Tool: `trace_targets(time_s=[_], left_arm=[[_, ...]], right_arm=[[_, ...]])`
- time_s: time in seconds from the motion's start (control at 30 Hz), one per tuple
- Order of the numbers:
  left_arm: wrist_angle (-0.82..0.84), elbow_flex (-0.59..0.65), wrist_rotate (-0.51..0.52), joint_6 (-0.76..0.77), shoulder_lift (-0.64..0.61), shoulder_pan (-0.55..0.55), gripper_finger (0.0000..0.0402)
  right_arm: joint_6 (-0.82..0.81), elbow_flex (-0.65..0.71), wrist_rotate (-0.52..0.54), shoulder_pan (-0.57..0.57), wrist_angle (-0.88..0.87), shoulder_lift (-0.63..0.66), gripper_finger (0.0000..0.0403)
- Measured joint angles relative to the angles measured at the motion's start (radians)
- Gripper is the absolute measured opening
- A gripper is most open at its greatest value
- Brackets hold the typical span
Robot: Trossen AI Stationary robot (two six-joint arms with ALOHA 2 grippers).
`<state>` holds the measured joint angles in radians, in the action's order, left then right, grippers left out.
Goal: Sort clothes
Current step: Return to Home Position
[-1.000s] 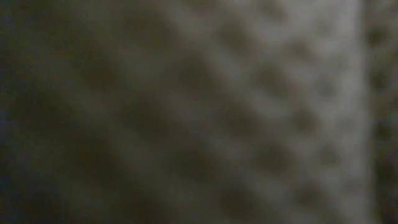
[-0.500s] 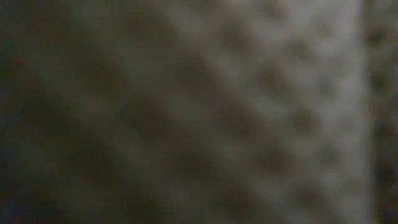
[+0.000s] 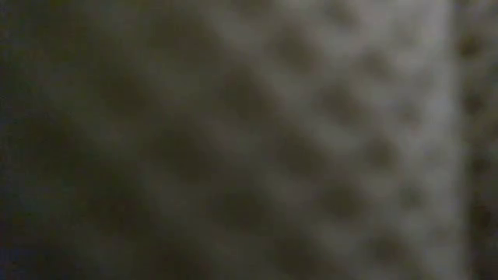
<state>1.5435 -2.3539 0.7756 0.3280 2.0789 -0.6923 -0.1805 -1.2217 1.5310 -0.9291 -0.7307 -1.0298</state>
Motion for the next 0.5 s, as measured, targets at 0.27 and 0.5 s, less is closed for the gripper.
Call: trace_targets(time_s=[0.27,0.5], left_arm=[[-0.031,0.001,0.053,0.005,-0.014,-0.054,0.0115],[-0.057,0.013,0.074,0.012,-0.014,-0.103,0.0115]], right_arm=[[-0.087,0.062,-0.152,0.0,0.003,0.0,0.0038],[-0.145,0.126,-0.23,0.0,0.009,-0.001,0.0038]])
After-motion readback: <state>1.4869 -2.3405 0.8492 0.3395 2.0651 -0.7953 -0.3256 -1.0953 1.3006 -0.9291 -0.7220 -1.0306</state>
